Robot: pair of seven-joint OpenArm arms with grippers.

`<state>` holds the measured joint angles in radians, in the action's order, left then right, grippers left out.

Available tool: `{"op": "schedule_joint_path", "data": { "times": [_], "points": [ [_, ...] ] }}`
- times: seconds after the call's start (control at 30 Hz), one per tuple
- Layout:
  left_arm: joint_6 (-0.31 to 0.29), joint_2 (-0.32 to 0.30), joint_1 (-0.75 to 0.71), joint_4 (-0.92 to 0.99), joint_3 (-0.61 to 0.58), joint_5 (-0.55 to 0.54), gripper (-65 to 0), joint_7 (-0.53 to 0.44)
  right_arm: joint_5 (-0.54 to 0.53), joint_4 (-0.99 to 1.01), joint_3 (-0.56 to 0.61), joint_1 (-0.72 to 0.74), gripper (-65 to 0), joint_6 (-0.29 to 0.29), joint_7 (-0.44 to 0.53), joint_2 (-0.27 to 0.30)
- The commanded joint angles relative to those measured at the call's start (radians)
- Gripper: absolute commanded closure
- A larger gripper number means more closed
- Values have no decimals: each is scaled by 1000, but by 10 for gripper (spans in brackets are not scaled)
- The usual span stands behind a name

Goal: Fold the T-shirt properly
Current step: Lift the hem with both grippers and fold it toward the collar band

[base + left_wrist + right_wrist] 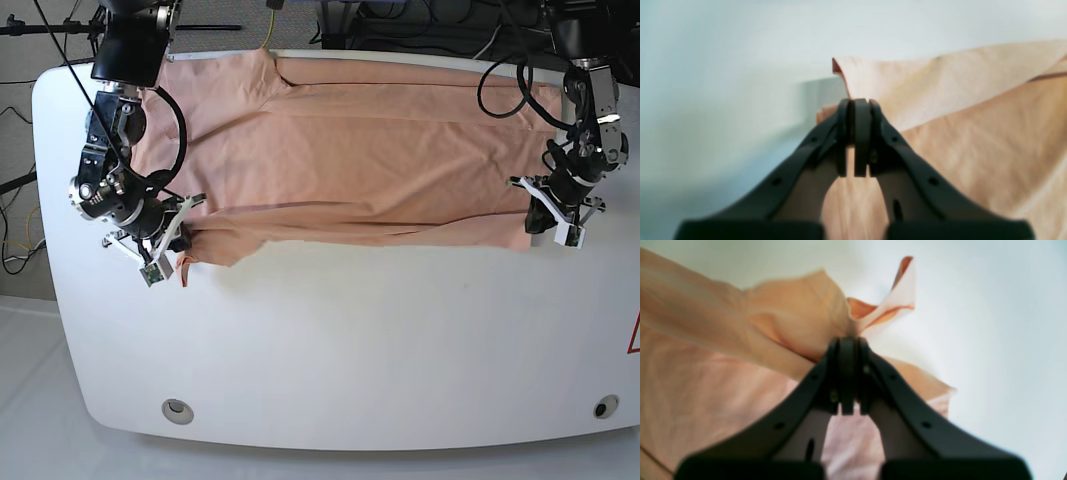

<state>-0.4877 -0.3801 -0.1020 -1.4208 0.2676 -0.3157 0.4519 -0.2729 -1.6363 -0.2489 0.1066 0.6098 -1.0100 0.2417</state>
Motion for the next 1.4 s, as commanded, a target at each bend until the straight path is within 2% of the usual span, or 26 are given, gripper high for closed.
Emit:
{"op": "schedule_joint_path", "data": {
  "times": [0.0,0.63,0.97,1.37],
  "points": [
    [3,-25,-4,-35,16,-8,0,-25,-10,-32,-5,0,0,1,5,17],
    [3,-33,-86,-57,45,-29,0,-15,-7,-121,-17,-103,0,5,-86,12],
    [6,-32,-134,-105,70,-23,0,29,-36,-209,-23,-194,0,7,-99,24],
    [-4,-29,-198,-180,102,-19,0,16,-45,-234,-13,-239,0,10,-87,38]
  ]
}}
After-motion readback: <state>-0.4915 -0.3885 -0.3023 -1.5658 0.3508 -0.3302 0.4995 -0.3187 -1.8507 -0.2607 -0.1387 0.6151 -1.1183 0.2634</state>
